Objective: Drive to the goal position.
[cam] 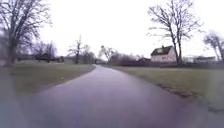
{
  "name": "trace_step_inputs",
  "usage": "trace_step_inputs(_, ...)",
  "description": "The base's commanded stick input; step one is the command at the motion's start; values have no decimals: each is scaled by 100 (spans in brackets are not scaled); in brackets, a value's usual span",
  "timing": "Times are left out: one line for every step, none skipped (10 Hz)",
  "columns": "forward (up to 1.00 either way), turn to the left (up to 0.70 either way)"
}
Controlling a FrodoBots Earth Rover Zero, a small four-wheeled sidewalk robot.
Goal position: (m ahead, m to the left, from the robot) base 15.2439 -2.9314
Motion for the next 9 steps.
trace_step_inputs(100,0)
trace_step_inputs(100,0)
trace_step_inputs(100,0)
trace_step_inputs(100,0)
trace_step_inputs(100,0)
trace_step_inputs(100,0)
trace_step_inputs(100,0)
trace_step_inputs(100,0)
trace_step_inputs(100,0)
